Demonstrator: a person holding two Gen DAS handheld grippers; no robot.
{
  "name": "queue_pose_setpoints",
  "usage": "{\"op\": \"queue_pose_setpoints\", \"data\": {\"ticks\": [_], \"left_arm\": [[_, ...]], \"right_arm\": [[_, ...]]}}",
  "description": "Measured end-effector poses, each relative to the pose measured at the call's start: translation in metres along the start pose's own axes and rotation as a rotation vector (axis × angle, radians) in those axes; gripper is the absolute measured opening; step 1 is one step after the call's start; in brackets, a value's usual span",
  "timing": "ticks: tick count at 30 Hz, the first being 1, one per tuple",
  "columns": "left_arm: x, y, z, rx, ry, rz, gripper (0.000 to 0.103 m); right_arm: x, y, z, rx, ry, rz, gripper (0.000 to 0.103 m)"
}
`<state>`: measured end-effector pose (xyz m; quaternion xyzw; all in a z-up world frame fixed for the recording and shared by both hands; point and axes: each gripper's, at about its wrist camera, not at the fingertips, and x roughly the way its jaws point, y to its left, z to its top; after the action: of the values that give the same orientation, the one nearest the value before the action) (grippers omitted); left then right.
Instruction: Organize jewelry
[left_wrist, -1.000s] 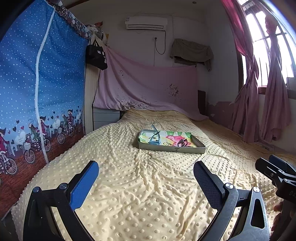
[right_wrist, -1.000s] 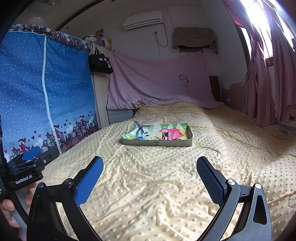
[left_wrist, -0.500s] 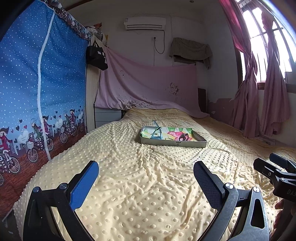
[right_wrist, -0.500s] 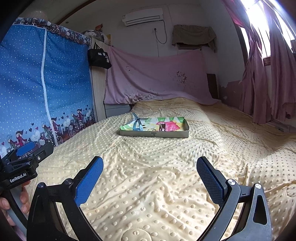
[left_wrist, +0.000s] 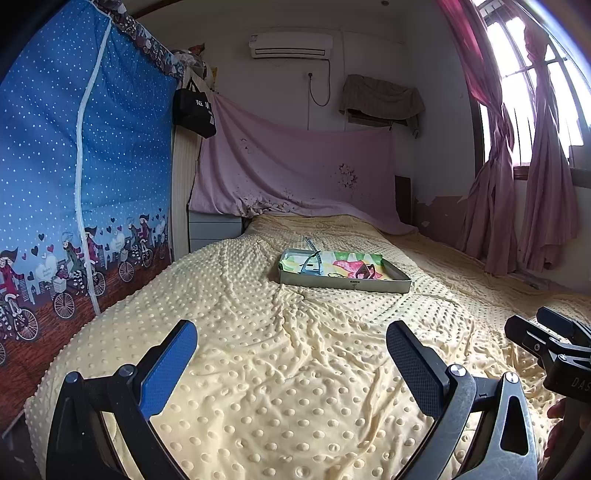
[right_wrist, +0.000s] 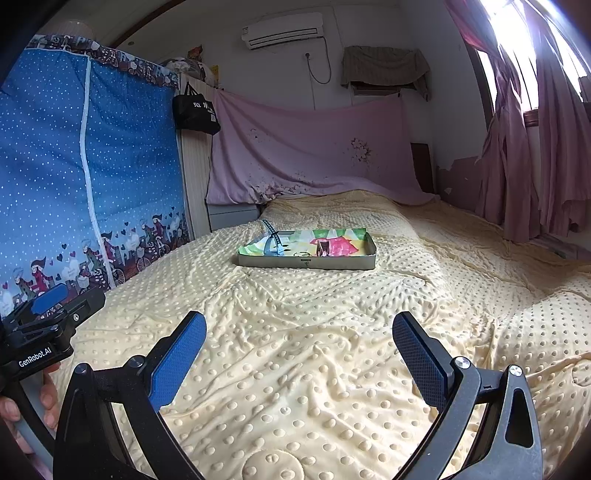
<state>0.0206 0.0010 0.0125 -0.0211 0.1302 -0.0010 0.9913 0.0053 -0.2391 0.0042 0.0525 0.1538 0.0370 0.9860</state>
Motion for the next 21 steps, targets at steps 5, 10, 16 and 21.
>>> {"op": "queue_pose_setpoints", "data": {"ticks": [5,10,16,21], "left_arm": [[-0.0001,-0.0007,0.0001,-0.003,0.002,-0.003,0.103],[-0.0002,-0.001,0.0002,-0.003,0.001,-0.003,0.103],[-0.0001,-0.0017,0.0004,-0.001,0.0,-0.003,0.103],[-0.0015,-0.0032,0.0012,0.006,-0.006,-0.005,0.103]], "right_arm": [[-0.0013,0.0001,0.0006,0.002,-0.002,-0.001,0.099],[-0.0013,0.0001,0.0004,0.003,0.0,-0.001,0.099],[-0.0013,-0.0001,0.0002,0.003,-0.002,-0.002,0.099],[-0.0023,-0.0001,0.0013,0.001,-0.004,-0.001,0.099]]}}
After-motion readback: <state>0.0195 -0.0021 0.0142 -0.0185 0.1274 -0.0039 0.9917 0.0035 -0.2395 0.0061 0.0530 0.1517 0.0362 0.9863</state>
